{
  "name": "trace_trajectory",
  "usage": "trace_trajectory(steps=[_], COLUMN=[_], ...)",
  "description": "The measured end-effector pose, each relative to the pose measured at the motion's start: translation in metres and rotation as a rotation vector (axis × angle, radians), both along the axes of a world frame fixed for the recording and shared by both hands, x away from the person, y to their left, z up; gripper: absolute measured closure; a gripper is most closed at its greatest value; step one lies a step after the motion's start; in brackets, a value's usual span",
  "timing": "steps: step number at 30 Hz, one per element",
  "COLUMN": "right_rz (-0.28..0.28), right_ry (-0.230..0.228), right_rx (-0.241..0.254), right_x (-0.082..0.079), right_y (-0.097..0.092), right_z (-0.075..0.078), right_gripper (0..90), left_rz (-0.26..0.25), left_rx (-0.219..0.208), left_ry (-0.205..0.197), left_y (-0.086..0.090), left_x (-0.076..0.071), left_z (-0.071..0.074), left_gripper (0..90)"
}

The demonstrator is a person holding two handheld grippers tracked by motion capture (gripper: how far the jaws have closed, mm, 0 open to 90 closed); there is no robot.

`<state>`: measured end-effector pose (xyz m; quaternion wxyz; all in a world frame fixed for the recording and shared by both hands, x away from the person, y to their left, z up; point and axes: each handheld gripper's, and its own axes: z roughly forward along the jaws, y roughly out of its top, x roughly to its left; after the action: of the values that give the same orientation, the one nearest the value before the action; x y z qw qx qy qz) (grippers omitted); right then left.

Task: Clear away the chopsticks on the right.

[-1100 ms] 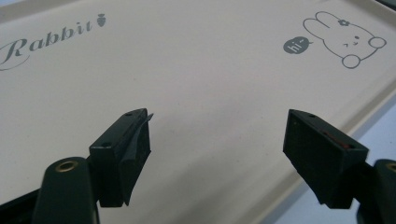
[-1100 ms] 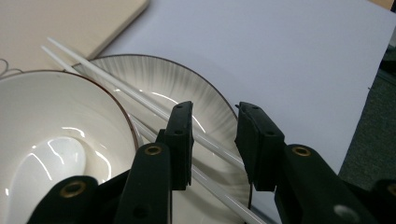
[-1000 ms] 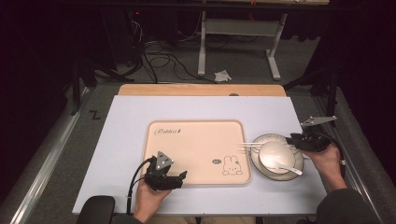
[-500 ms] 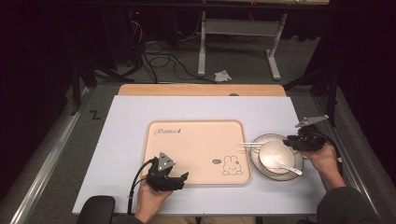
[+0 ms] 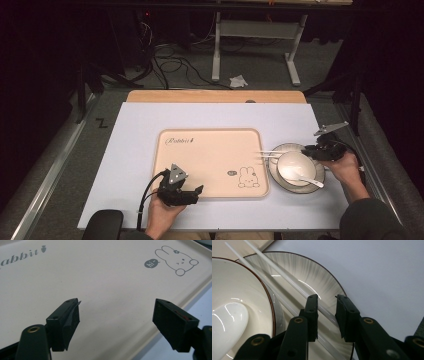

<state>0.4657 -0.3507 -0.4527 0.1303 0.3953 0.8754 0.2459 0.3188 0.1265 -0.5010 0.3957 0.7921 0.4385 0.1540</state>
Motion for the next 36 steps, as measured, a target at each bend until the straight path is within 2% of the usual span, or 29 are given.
trace_trajectory(steps=[16, 21, 23, 24, 30, 36], right_rz=[0.029, 0.037, 0.048, 0.064, 0.058, 0.072], right_ry=[0.022, 0.033, 0.040, 0.038, 0.046, 0.030], right_rx=[0.013, 0.031, 0.024, 0.019, 0.018, 0.010], right_x=[0.0034, 0.0044, 0.0050, 0.0059, 0.0071, 0.0078], right_y=[0.0013, 0.0002, 0.0001, -0.0009, -0.0004, -0.0032], right_z=[-0.0020, -0.0039, -0.0066, -0.0072, -0.0086, -0.0097], right_gripper=[75.8, 73.3, 72.2, 72.6, 75.9, 80.6], left_rz=[-0.004, -0.004, -0.005, -0.005, -0.003, -0.008], left_rx=[0.011, 0.019, 0.019, 0.020, 0.022, 0.022], left_ry=[-0.005, -0.003, -0.001, -0.002, -0.004, -0.002], left_y=[-0.0012, -0.0014, -0.0015, -0.0017, -0.0014, -0.0019], left_x=[-0.0007, -0.0006, -0.0007, -0.0008, -0.0008, -0.0007], left_z=[-0.0017, -0.0027, -0.0033, -0.0035, -0.0035, -0.0043], left_gripper=[22.2, 22.3, 22.3, 22.3, 22.5, 22.7])
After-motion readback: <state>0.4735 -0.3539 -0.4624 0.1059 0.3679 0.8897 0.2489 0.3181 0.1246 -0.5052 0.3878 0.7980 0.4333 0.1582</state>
